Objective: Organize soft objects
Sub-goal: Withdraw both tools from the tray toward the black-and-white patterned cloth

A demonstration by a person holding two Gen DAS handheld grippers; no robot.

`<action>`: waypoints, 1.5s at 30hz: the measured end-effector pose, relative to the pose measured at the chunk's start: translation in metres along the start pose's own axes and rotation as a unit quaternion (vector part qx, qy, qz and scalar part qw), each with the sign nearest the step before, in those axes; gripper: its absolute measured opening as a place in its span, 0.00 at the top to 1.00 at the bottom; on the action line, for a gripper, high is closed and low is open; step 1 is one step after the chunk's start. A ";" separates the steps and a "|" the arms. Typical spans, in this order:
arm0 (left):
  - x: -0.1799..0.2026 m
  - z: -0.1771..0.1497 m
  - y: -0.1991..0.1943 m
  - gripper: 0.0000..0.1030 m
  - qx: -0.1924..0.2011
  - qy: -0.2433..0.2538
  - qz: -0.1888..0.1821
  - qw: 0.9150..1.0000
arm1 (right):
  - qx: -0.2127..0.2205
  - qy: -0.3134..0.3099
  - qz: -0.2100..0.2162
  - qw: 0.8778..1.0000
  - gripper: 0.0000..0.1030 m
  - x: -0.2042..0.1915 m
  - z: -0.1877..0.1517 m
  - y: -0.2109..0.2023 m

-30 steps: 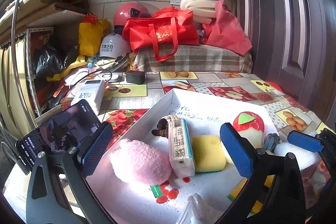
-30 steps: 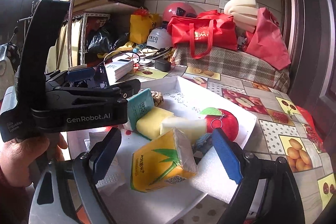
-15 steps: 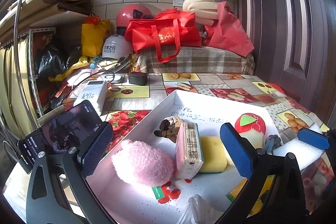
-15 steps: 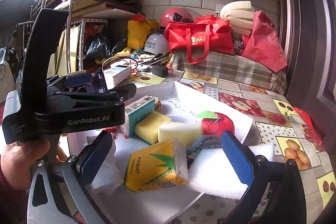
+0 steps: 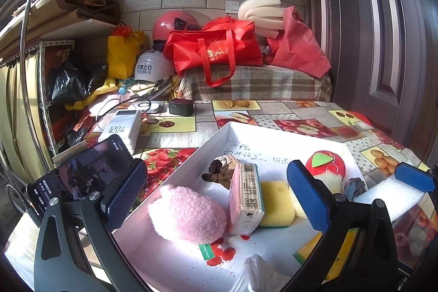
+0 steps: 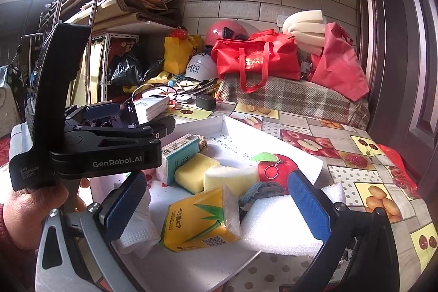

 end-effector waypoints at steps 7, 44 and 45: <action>0.004 0.003 -0.007 0.00 0.014 0.010 0.020 1.000 | 0.012 0.021 0.009 1.000 0.00 0.008 -0.002 -0.013; 0.149 -0.033 -0.048 0.00 -0.043 0.128 -0.153 0.979 | -0.109 0.009 -0.004 0.994 0.00 0.143 -0.061 -0.053; 0.150 -0.032 -0.049 0.00 -0.040 0.130 -0.152 0.979 | -0.115 -0.002 -0.001 0.993 0.00 0.137 -0.060 -0.047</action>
Point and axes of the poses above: each gripper's, at about its wrist camera, not at the fingertips, and y roughly the way its jaws point, x to its right, z to its top, the point moved 4 cm from there along y, roughly the way its jaws point
